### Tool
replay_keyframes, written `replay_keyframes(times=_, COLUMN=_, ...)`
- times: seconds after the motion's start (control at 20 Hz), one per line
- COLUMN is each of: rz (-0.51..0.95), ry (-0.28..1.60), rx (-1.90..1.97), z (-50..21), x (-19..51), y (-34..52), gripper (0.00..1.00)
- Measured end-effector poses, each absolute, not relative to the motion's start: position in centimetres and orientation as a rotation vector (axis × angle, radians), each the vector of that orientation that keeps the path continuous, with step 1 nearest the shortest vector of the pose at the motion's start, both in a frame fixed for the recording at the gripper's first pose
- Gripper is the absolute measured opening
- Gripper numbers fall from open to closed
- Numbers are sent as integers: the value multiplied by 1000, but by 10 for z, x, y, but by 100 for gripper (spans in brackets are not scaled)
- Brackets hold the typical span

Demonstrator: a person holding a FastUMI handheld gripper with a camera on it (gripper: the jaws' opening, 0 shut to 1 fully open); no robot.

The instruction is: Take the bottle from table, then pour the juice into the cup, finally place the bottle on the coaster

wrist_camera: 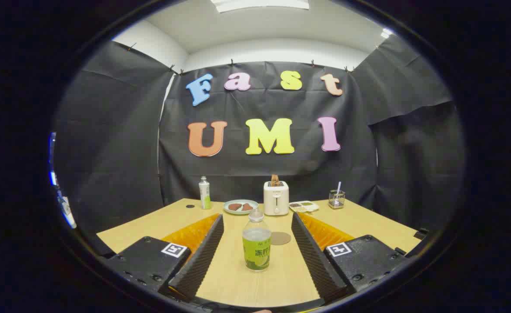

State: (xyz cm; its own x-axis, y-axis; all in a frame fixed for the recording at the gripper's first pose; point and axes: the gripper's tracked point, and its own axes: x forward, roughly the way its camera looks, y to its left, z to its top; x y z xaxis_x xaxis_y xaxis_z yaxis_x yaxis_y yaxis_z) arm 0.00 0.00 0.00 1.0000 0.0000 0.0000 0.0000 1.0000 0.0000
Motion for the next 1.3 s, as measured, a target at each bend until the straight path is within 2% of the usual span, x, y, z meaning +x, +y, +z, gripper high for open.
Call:
replay_keyframes(times=0.8, rz=-16, ry=-14, rx=35, z=-1, x=1, y=-6, gripper=100)
replay_keyframes(times=1.3, rz=-33, ry=76, rx=-9, z=-45, x=18, y=-2, gripper=100)
